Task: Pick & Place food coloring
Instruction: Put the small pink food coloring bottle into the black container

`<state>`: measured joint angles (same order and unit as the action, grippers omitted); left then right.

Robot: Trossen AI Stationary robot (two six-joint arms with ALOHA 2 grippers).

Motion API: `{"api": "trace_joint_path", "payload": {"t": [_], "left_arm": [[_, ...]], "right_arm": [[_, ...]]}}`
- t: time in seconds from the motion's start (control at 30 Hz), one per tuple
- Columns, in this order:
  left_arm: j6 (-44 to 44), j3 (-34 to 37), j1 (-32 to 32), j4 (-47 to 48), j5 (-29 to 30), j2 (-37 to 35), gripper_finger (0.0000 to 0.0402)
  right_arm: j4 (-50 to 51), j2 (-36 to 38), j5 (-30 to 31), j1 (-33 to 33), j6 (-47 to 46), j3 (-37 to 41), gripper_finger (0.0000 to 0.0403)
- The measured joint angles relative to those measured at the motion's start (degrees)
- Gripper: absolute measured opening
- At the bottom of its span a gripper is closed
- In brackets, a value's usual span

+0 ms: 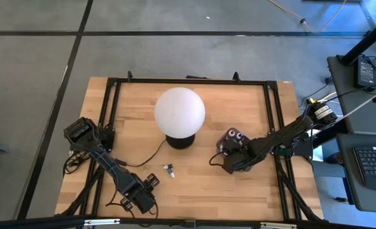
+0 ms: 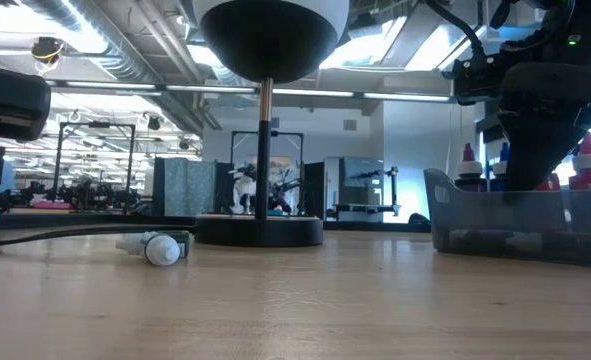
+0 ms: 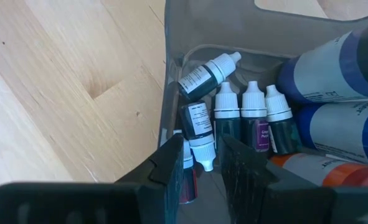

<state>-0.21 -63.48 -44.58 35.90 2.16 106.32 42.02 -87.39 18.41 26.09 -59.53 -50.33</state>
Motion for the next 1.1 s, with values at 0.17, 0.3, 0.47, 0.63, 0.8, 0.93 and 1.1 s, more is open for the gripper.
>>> {"api": "trace_joint_path", "payload": {"t": [0.17, 0.3, 0.47, 0.63, 0.8, 0.93, 1.1], "left_arm": [[0.0, 0.0, 0.02, -0.07, -0.05, 0.0, 0.0129], [-0.22, 0.01, 0.04, -0.17, -0.05, 0.02, 0.0102], [-4.93, 0.05, 0.07, -0.9, 0.1, 0.02, 0.0083], [-12.96, -0.9, 0.55, -0.67, 0.7, 0.25, 0.0084], [-22.12, -2.25, 3.4, -3.69, 3.01, 0.27, 0.0082], [-24.57, -2.25, 6.04, -6.73, 9.61, 0.33, 0.0074], [-20.53, -2.25, 9.03, -17.0, 15.22, 0.31, 0.0077]], "right_arm": [[0.0, 0.0, 0.0, 0.0, 0.0, 0.0, 0.0106], [0.0, 0.0, 0.0, 0.0, 0.0, 0.01, 0.0106], [0.0, 0.0, 0.0, 0.0, 0.0, 0.0, 0.0106], [-0.09, 0.0, 0.0, 0.0, 0.01, 0.01, 0.0106], [-2.98, 0.0, -1.31, 0.0, 1.07, 0.0, 0.0106], [-7.57, 0.0, -1.41, 0.0, 8.09, 0.0, 0.0106], [-18.28, 0.0, 1.21, 0.02, 23.88, -0.02, 0.0106]]}}
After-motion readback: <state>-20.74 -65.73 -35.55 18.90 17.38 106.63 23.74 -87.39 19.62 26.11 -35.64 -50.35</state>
